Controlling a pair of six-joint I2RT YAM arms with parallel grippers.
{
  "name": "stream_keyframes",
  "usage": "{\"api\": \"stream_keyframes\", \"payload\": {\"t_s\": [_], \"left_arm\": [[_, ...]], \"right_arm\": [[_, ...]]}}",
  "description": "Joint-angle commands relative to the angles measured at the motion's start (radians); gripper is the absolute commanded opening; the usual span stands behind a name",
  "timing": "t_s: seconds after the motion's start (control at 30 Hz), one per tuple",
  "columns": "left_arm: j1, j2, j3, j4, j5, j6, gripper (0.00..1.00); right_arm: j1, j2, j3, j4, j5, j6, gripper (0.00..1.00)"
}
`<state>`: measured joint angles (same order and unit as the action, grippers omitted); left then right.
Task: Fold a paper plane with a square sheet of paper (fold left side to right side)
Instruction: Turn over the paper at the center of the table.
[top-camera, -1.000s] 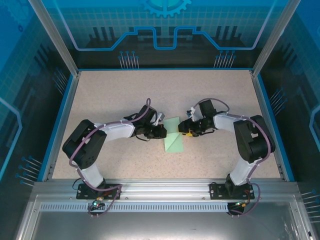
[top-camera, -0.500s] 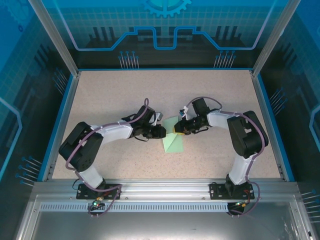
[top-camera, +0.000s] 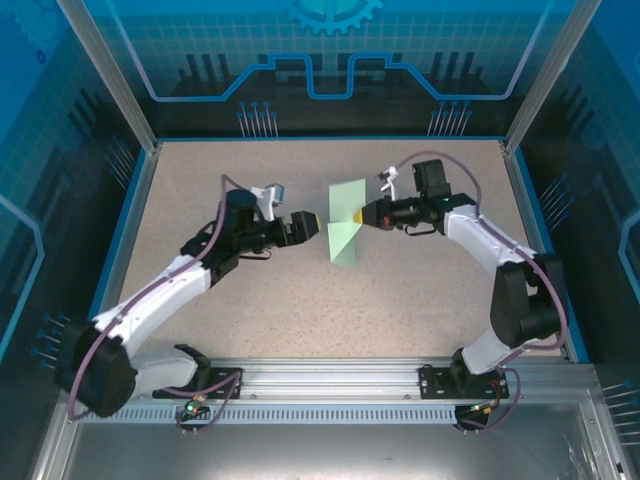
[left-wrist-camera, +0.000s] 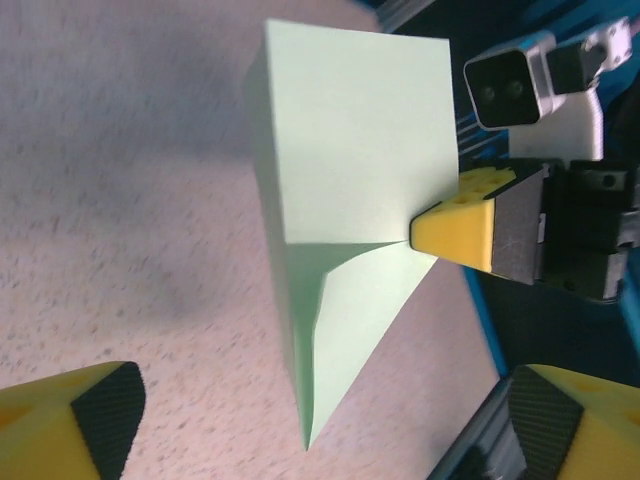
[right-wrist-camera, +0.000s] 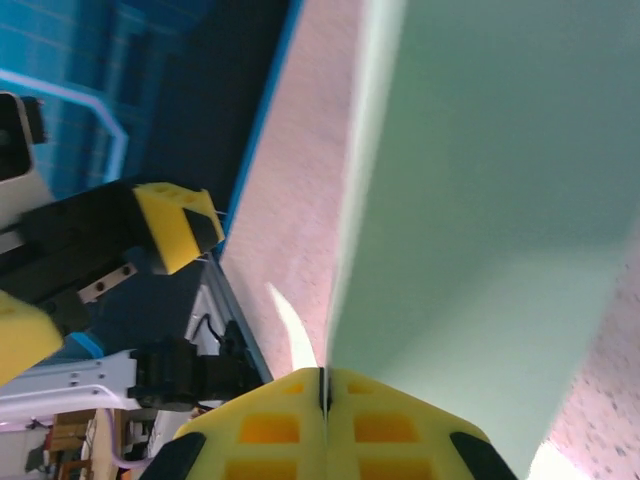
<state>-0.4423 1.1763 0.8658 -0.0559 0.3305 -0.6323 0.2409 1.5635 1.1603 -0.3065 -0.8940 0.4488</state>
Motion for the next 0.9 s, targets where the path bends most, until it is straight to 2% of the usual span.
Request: {"api": "stream_keyframes", "payload": {"t_s": [0.0,0.2,0.4,0.53,0.67,0.87], "left_arm": [[0.013,-0.058,0.05,0.032,0.08,-0.03,0.99],[0.013,-0.027,0.105,0.199,0.259,-0.125,0.99],[0.004,0.017,0.123,0.306,0.313,-0.181,0.98],[-0.006,0.025,0.122,0.377,0.338,-0.212,0.93],[-0.011,0.014,0.121,0.389,0.316,-0.222,0.78],[-0.016,-0.015,0.102,0.399,0.256,-0.233,0.44]], "right_arm": [[-0.011,-0.061,0.088,-0.027,-0.105,0.035,0.0],[0.01,-0.11,0.188,0.045,-0.156,0.14,0.0],[0.063,-0.123,0.228,0.128,-0.185,0.227,0.0],[0.087,-0.122,0.23,0.175,-0.182,0.275,0.0],[0.101,-0.112,0.227,0.211,-0.183,0.315,0.0],[0.101,-0.115,0.211,0.25,-0.171,0.343,0.07]]}}
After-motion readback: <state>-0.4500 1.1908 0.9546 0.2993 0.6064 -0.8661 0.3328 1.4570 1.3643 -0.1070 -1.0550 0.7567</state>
